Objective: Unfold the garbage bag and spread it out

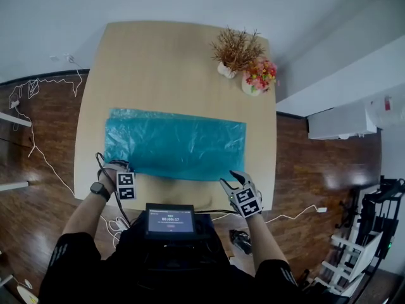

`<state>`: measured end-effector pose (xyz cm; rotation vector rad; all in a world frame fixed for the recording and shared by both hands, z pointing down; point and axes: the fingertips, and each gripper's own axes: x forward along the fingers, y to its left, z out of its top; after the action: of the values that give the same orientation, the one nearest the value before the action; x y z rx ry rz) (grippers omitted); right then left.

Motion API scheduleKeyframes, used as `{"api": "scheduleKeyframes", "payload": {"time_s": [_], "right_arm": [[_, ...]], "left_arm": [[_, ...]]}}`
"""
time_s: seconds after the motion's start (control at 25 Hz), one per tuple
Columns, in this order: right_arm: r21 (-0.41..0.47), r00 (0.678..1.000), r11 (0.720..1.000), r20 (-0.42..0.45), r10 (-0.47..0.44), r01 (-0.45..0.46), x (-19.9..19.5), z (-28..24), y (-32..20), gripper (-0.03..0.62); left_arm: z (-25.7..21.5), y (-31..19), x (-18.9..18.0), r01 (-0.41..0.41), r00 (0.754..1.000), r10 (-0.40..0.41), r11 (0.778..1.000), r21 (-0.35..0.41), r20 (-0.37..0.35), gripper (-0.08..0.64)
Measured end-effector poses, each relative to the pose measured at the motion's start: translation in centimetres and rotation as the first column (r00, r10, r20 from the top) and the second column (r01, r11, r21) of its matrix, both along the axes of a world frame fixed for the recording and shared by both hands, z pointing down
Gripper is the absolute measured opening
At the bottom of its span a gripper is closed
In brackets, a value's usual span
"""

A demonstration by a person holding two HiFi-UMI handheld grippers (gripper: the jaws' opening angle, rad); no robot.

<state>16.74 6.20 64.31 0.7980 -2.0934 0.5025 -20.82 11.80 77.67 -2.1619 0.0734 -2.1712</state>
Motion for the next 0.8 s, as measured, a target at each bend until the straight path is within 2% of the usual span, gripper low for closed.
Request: {"api": "scheduleKeyframes", "payload": {"time_s": [0.16,0.36,0.56,0.64,0.8], "right_arm": [[0.016,0.999,1.0,-0.037,-0.017,0.017,0.0,1.0,-2.8,0.212],[-0.096,0.993,0.994,-0.108,-0.055,0.045,0.1,6.7,-4.0,0.212],[-0.18,0.989,0.983,-0.141,-0.05,0.024,0.5,10.4,-3.2,0.212],[-0.177,0.988,0.984,-0.148,-0.054,0.027,0.5,10.6,-3.2,0.213],[-0.17,0.984,0.984,-0.157,-0.08,0.053,0.3,10.6,-3.1,0.218]], "left_arm": [[-0.1,0.2,0.0,-0.008,1.0,0.008,1.0,0.005,0.012,0.0],[0.0,0.1,0.2,-0.009,1.0,0.009,1.0,0.007,0.02,0.0],[-0.3,0.0,0.2,0.02,1.0,-0.02,1.0,0.019,0.01,0.004],[-0.9,-0.1,0.0,0.053,0.999,-0.053,0.998,0.017,-0.009,0.025],[-3.3,-0.5,-1.0,0.185,0.98,-0.184,0.983,0.001,-0.08,0.038]]}}
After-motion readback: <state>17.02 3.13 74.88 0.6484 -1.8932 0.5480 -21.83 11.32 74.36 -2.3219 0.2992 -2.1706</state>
